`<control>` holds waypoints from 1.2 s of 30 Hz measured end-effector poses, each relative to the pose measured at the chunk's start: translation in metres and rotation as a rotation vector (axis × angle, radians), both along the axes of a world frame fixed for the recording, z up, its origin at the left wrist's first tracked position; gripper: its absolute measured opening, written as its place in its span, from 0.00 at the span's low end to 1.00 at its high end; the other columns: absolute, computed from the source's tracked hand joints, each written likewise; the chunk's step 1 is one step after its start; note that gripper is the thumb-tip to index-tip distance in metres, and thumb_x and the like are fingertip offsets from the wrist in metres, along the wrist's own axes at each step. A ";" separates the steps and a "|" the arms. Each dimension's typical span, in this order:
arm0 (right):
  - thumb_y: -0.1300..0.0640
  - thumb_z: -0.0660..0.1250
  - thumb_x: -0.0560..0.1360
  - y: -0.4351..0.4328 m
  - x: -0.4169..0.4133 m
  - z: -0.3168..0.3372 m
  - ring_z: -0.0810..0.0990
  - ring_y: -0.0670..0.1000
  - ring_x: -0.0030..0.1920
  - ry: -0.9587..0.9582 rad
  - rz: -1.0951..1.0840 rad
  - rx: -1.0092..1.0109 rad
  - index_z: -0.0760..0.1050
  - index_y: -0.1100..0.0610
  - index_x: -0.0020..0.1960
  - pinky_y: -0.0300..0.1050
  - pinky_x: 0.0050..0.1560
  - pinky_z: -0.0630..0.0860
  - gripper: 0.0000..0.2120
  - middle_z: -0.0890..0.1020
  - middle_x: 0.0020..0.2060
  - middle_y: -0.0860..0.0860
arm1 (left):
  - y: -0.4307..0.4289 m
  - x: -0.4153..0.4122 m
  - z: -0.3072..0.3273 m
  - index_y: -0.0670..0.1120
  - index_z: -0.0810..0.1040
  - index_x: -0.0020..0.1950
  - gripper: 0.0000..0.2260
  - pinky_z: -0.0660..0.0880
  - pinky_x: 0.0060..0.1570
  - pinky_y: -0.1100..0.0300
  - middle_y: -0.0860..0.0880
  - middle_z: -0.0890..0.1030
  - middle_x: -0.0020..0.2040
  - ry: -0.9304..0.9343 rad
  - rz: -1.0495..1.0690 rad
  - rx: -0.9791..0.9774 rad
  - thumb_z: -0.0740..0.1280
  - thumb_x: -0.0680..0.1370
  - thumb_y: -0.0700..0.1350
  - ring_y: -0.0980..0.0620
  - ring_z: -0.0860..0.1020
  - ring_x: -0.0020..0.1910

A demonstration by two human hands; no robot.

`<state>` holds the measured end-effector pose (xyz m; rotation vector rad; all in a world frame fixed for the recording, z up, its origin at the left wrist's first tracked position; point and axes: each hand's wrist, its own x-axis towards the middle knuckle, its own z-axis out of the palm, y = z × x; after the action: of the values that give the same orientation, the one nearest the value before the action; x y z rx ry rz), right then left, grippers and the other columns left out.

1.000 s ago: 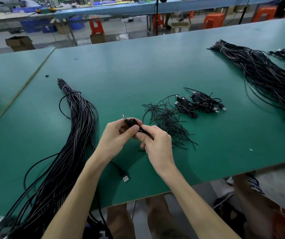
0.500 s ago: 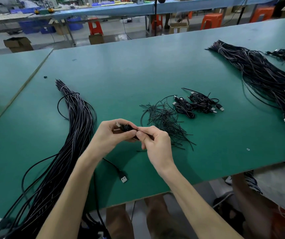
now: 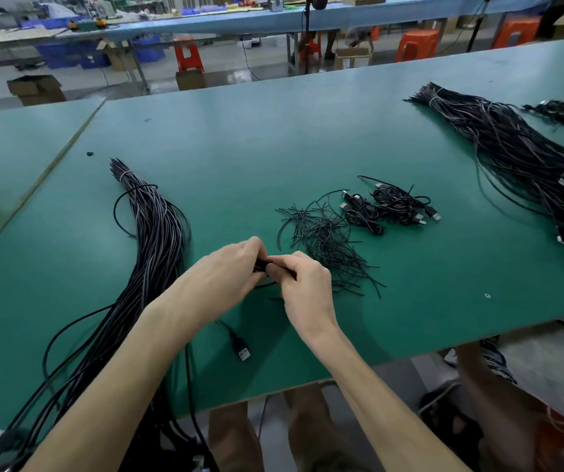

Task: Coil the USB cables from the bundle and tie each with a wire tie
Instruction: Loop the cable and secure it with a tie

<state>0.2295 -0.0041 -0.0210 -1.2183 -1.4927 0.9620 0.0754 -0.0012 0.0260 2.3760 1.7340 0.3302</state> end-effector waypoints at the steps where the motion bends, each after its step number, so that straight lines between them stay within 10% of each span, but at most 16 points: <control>1: 0.64 0.69 0.80 0.000 0.000 0.000 0.80 0.42 0.46 -0.001 -0.010 0.008 0.86 0.57 0.55 0.31 0.48 0.74 0.09 0.83 0.44 0.49 | -0.002 0.002 -0.004 0.45 0.71 0.62 0.08 0.75 0.55 0.51 0.50 0.76 0.56 0.098 -0.016 0.021 0.63 0.85 0.47 0.48 0.76 0.55; 11: 0.63 0.69 0.80 0.000 0.001 0.000 0.80 0.36 0.46 -0.011 -0.045 0.033 0.86 0.59 0.56 0.27 0.48 0.73 0.08 0.84 0.46 0.48 | -0.014 0.000 -0.020 0.43 0.71 0.67 0.19 0.70 0.60 0.55 0.47 0.74 0.56 0.285 -0.104 0.099 0.57 0.86 0.56 0.47 0.73 0.55; 18: 0.66 0.69 0.80 -0.001 0.001 0.000 0.80 0.33 0.46 0.012 -0.032 0.024 0.86 0.60 0.56 0.25 0.48 0.73 0.09 0.84 0.47 0.49 | -0.010 -0.005 -0.021 0.45 0.73 0.60 0.06 0.66 0.48 0.59 0.50 0.72 0.48 0.234 -0.088 0.114 0.59 0.85 0.39 0.49 0.72 0.44; 27: 0.65 0.68 0.81 -0.001 0.001 -0.001 0.78 0.34 0.38 0.017 0.002 0.010 0.86 0.59 0.58 0.29 0.43 0.73 0.10 0.83 0.45 0.48 | -0.007 -0.004 -0.030 0.51 0.65 0.49 0.07 0.74 0.48 0.50 0.53 0.73 0.46 0.000 -0.034 -0.012 0.56 0.87 0.45 0.50 0.74 0.43; 36: 0.64 0.69 0.81 -0.002 0.000 0.001 0.77 0.34 0.36 0.028 -0.001 0.027 0.85 0.59 0.58 0.29 0.44 0.73 0.09 0.83 0.45 0.47 | -0.007 -0.006 -0.037 0.68 0.67 0.45 0.16 0.69 0.43 0.63 0.68 0.76 0.44 -0.321 -0.002 0.018 0.57 0.87 0.47 0.64 0.74 0.43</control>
<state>0.2291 -0.0063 -0.0204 -1.1823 -1.4785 0.9513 0.0696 -0.0079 -0.0115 2.1886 1.5849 0.6866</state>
